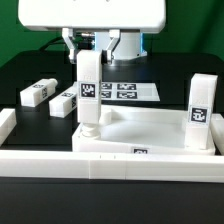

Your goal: Assemble desk

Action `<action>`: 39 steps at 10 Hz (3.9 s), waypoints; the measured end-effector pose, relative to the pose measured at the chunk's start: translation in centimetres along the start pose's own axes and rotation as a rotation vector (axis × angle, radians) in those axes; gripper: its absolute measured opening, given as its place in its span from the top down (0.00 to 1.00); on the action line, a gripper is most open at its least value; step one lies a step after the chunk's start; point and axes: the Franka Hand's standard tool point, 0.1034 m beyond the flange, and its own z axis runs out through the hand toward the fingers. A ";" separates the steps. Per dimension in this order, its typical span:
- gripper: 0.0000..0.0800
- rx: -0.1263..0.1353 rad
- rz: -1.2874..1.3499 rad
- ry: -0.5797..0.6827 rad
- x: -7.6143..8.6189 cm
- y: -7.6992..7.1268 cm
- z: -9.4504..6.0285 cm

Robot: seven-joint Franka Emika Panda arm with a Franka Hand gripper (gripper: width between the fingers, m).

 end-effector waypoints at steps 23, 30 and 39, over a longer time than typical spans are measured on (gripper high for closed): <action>0.19 0.009 0.003 -0.046 -0.3 0.2 0.4; 0.19 0.068 0.023 -0.297 -1.5 0.5 1.9; 0.45 0.096 0.016 -0.404 -0.5 0.6 1.9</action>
Offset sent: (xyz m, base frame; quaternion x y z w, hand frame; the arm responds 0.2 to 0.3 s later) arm 0.0006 0.0001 -0.0061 -0.0001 0.0026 -0.0040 1.0000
